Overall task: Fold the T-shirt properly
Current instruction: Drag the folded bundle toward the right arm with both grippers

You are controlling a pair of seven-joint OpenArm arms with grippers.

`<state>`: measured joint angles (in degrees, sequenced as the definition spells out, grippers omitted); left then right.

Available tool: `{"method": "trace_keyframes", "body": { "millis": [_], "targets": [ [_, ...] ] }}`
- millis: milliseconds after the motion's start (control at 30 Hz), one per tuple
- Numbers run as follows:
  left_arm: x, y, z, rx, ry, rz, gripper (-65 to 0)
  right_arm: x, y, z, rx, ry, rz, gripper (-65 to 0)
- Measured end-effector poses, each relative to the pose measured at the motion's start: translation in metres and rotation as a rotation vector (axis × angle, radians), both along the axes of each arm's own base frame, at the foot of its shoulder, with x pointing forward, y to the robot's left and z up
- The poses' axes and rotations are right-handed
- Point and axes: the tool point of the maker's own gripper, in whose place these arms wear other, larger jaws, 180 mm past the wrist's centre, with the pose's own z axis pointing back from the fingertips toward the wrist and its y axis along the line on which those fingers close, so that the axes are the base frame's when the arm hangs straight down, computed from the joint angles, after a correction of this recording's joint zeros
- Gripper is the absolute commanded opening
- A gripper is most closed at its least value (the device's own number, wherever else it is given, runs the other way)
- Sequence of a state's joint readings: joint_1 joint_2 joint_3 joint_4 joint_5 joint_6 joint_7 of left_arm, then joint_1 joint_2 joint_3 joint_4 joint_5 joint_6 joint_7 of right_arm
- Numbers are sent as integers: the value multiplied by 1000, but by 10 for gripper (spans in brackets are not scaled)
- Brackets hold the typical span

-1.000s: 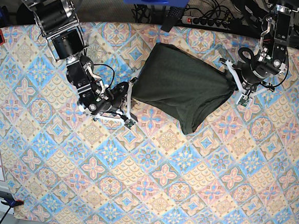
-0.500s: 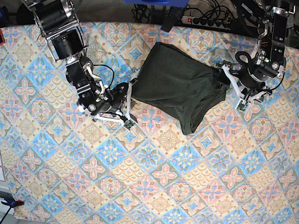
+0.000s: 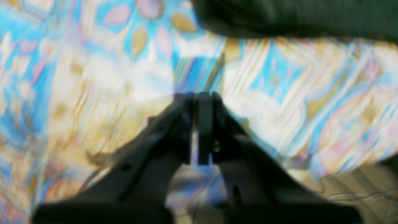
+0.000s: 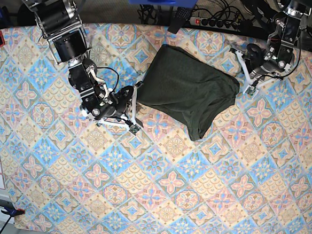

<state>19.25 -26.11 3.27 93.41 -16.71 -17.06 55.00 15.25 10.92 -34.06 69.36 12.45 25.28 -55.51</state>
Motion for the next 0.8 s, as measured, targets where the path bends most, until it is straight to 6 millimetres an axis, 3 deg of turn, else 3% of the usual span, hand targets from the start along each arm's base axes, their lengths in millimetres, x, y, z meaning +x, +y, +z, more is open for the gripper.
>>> {"method": "trace_keyframes", "body": {
  "millis": [367, 533, 733, 800],
  "targets": [
    [71, -52, -10, -96, -55, -51, -650, -6, 3, -3, -2, 10, 12, -650],
    [97, -68, -10, -89, -71, -96, -650, -24, 10, -10, 7, 8, 40, -650],
    [125, -89, -8, -93, -115, -149, -650, -55, 30, -2, 46, 18, 92, -650],
    [134, -105, -11, -80, -135, -194, -650, -64, 33, 0, 61, 17, 107, -650]
  ]
}}
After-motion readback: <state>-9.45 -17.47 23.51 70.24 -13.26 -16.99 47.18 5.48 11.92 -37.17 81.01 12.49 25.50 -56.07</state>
